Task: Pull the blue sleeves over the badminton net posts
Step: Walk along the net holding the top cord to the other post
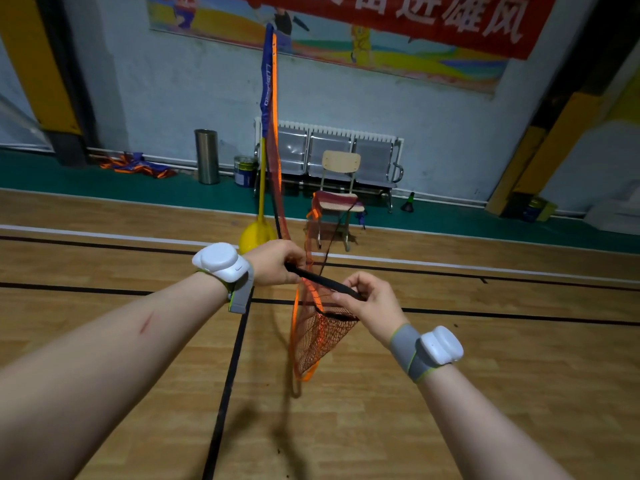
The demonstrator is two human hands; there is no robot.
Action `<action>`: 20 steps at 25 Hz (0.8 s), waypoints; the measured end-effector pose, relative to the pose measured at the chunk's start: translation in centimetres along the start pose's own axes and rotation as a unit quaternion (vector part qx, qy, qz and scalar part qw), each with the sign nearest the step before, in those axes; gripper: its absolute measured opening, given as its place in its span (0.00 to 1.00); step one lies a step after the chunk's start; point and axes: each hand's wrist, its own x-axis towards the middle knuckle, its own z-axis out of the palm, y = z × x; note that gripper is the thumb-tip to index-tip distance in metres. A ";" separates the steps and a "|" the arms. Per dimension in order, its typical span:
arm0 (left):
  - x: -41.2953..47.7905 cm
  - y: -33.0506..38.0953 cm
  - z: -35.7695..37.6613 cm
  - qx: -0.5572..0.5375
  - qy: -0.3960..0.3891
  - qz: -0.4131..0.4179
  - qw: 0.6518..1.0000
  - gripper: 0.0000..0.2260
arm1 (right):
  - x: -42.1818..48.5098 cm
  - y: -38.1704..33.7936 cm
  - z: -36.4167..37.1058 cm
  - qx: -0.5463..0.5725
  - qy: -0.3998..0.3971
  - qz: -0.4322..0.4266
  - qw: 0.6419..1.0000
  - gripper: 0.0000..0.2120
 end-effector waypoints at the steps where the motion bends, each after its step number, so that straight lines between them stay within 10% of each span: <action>1: 0.2 0.7 0.4 0.006 0.001 0.011 1.000 0.08 | -0.3 -0.2 -0.2 0.003 -0.004 0.000 1.000 0.10; 7: -0.4 4.4 2.9 -0.010 0.013 0.057 0.998 0.19 | -2.1 0.7 -1.5 -0.006 -0.025 0.010 1.000 0.01; 20: -4.4 6.4 2.0 0.009 0.034 0.053 0.998 0.07 | -4.6 4.5 0.9 -0.059 0.015 0.046 0.997 0.15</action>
